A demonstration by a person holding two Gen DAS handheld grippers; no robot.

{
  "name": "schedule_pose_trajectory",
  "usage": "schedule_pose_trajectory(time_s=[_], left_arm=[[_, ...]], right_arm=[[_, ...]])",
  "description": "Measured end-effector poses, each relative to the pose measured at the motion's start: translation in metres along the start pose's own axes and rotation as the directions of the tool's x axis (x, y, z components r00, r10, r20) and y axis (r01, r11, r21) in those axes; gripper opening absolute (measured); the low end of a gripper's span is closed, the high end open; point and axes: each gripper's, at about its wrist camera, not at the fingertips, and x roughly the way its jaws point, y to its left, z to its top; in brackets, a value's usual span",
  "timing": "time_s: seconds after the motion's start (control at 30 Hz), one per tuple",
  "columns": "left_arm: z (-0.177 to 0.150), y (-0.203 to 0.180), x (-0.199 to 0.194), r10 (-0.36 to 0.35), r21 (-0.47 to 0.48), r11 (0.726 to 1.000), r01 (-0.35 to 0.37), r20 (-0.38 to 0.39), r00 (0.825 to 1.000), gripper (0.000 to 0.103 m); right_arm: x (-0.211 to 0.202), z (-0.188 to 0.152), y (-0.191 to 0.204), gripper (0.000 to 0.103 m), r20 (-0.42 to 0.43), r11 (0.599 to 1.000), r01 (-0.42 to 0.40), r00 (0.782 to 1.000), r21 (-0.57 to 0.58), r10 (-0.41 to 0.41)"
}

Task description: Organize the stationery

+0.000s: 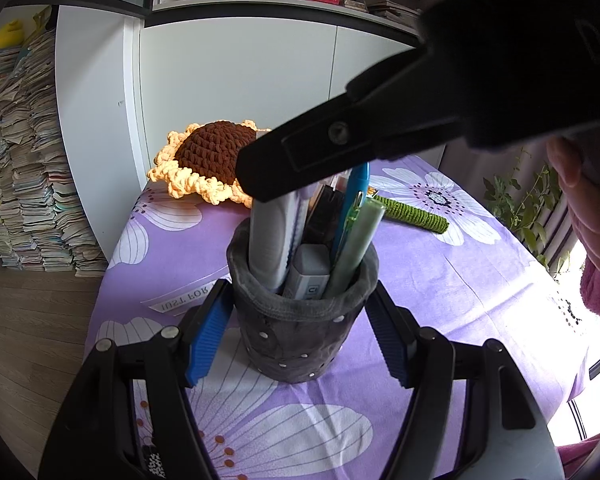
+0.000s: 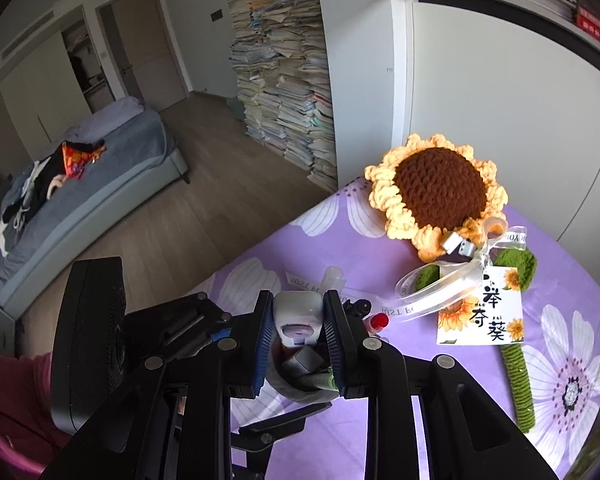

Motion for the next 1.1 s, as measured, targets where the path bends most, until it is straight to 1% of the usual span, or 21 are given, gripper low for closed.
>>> schedule_pose_trajectory(time_s=[0.07,0.23,0.47,0.63,0.67,0.7,0.77,0.87,0.93,0.97,1.0,1.03,1.1], left_arm=[[0.0,-0.001,0.0,-0.002,-0.002,1.0,0.002,-0.001,1.0,0.068],[0.0,0.0,0.0,-0.002,-0.003,1.0,0.002,0.0,1.0,0.068],[0.0,0.0,0.0,-0.002,-0.002,1.0,0.002,-0.002,1.0,0.068],[0.001,0.001,-0.001,-0.001,-0.001,1.0,0.001,-0.005,1.0,0.068],[0.001,0.001,-0.001,-0.001,0.0,1.0,0.001,-0.005,1.0,0.068],[0.001,0.001,-0.001,0.008,0.001,1.0,-0.008,-0.005,1.0,0.072],[0.001,0.001,-0.003,0.024,0.004,1.0,-0.024,0.006,1.0,0.075],[0.002,0.002,-0.003,0.016,0.003,1.0,-0.016,0.012,1.0,0.076],[0.003,0.002,-0.002,0.016,0.009,1.0,-0.016,0.01,1.0,0.076],[0.004,0.001,-0.001,0.016,0.012,1.0,-0.016,0.008,1.0,0.076],[0.004,0.0,0.0,0.015,0.014,1.0,-0.015,0.008,1.0,0.076],[0.005,0.0,0.001,0.015,0.015,1.0,-0.015,0.007,1.0,0.076],[0.006,-0.001,0.002,0.018,0.009,1.0,-0.018,0.008,1.0,0.076]], right_arm=[[0.0,0.0,-0.002,0.027,-0.003,1.0,-0.011,1.0,0.01,0.011],[-0.006,-0.001,-0.008,0.027,0.028,0.999,-0.026,0.999,0.048,0.025],[-0.017,-0.002,-0.016,0.027,0.06,0.996,-0.015,0.998,0.089,0.009],[-0.024,-0.009,-0.023,0.027,0.072,0.993,-0.015,0.997,0.119,0.006],[-0.026,-0.011,-0.024,0.027,0.075,0.992,-0.012,0.997,0.124,0.002],[-0.029,-0.013,-0.026,0.027,0.079,0.991,-0.007,0.997,0.131,-0.003],[-0.036,-0.021,-0.03,0.027,0.094,0.988,0.01,0.995,0.156,-0.025],[-0.051,-0.043,-0.041,0.027,0.135,0.974,0.036,0.989,0.222,-0.068],[-0.058,-0.065,-0.05,0.027,0.145,0.954,0.085,0.981,0.286,-0.13],[-0.06,-0.076,-0.054,0.027,0.135,0.942,0.125,0.975,0.313,-0.174],[-0.06,-0.09,-0.06,0.027,0.109,0.92,0.187,0.965,0.344,-0.237],[-0.059,-0.099,-0.064,0.027,0.085,0.903,0.229,0.957,0.364,-0.277],[-0.057,-0.118,-0.072,0.027,0.031,0.874,0.282,0.947,0.396,-0.32]])
